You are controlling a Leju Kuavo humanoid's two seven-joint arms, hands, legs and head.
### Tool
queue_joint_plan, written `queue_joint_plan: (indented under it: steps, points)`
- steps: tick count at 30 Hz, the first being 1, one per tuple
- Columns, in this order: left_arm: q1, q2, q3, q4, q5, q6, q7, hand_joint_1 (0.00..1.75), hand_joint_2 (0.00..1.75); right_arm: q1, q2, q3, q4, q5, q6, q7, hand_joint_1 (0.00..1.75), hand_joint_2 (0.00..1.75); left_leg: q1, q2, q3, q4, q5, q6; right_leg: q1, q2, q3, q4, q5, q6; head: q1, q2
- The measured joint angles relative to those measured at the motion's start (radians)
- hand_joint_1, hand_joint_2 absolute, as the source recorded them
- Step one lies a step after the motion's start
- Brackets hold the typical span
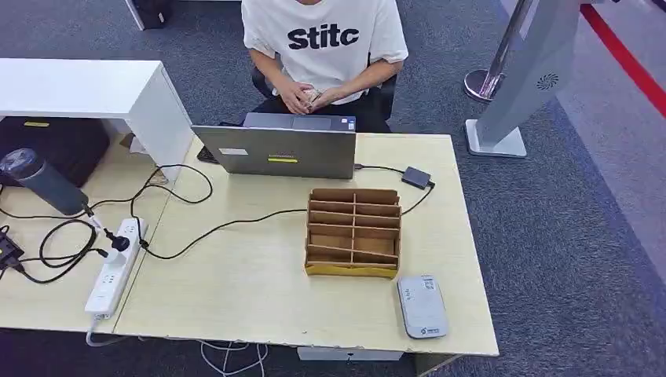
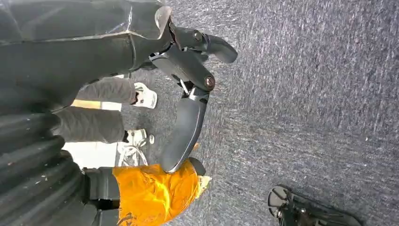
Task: Pass the card to the sensor for recognition and then transmit it.
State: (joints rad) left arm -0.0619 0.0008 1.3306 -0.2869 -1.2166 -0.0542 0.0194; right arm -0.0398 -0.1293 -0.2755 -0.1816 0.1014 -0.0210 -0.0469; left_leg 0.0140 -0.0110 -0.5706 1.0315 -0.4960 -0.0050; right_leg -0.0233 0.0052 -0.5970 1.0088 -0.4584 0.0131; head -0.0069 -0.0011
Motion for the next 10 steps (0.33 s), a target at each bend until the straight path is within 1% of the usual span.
queue_joint_plan:
  steps: [1,2,3,4,5,6,8,9,10]
  points:
    - [0.0,-0.001,0.0,0.0,0.0,-0.001,0.0,1.47,1.75,-0.001,0.0,0.0,0.0,0.008,0.005,0.0,1.61,1.75,0.0,0.0,0.0,0.0,0.0,0.0,0.0,0.0,0.0,0.0,0.0,0.0,0.0,0.0]
    - [0.0,-0.002,0.0,0.0,0.0,-0.004,0.0,1.47,1.75,-0.002,0.0,0.0,0.0,0.014,0.008,0.005,1.61,1.75,0.0,0.0,0.0,0.0,0.0,0.0,0.0,0.0,0.0,0.0,0.0,0.0,0.0,0.0]
    - [0.0,-0.002,0.001,0.0,0.0,-0.008,0.001,1.47,1.75,-0.002,0.0,0.0,0.0,0.017,0.009,0.018,1.55,1.75,0.0,0.0,0.0,0.0,0.0,0.0,0.0,0.0,0.0,0.0,0.0,0.0,0.0,0.0]
    - [0.0,-0.003,0.001,0.0,0.0,-0.009,0.001,1.52,1.75,-0.002,0.001,0.0,0.0,0.021,0.009,0.039,1.54,1.75,0.0,0.0,0.0,0.0,0.0,0.0,0.0,0.0,0.0,0.0,0.0,0.0,0.0,0.0]
    - [0.0,-0.003,0.001,0.0,0.0,-0.01,0.001,1.52,1.75,-0.002,0.001,0.0,0.0,0.026,0.009,0.06,1.54,1.75,0.0,0.0,0.0,0.0,0.0,0.0,0.0,0.0,0.0,0.0,0.0,0.0,0.0,0.0]
    - [0.0,-0.004,0.002,0.0,-0.002,-0.012,0.002,1.66,1.75,-0.001,0.002,0.0,0.0,0.032,0.009,0.085,1.55,1.75,0.0,0.0,0.0,0.0,0.0,0.0,0.0,0.0,0.0,0.0,0.0,0.0,0.0,0.0]
    - [0.0,-0.005,0.002,0.0,-0.005,-0.013,0.002,1.66,1.75,0.0,0.005,0.0,0.001,0.037,0.01,0.125,1.55,1.75,0.0,0.0,0.0,0.0,0.0,0.0,0.0,0.0,0.0,0.0,0.0,0.0,0.0,0.0]
    - [0.0,-0.006,0.002,0.0,-0.005,-0.013,0.002,1.75,1.75,0.001,0.007,0.0,0.002,0.04,0.01,0.14,1.54,1.75,0.0,0.0,0.0,0.0,0.0,0.0,0.0,0.0,0.0,0.0,0.0,0.0,0.0,0.0]
    - [0.0,-0.006,0.002,0.0,-0.008,-0.014,0.002,1.75,1.75,0.002,0.01,0.0,0.002,0.042,0.01,0.153,1.54,1.75,0.0,0.0,0.0,0.0,0.0,0.0,0.0,0.0,0.0,0.0,0.0,0.0,0.0,0.0]
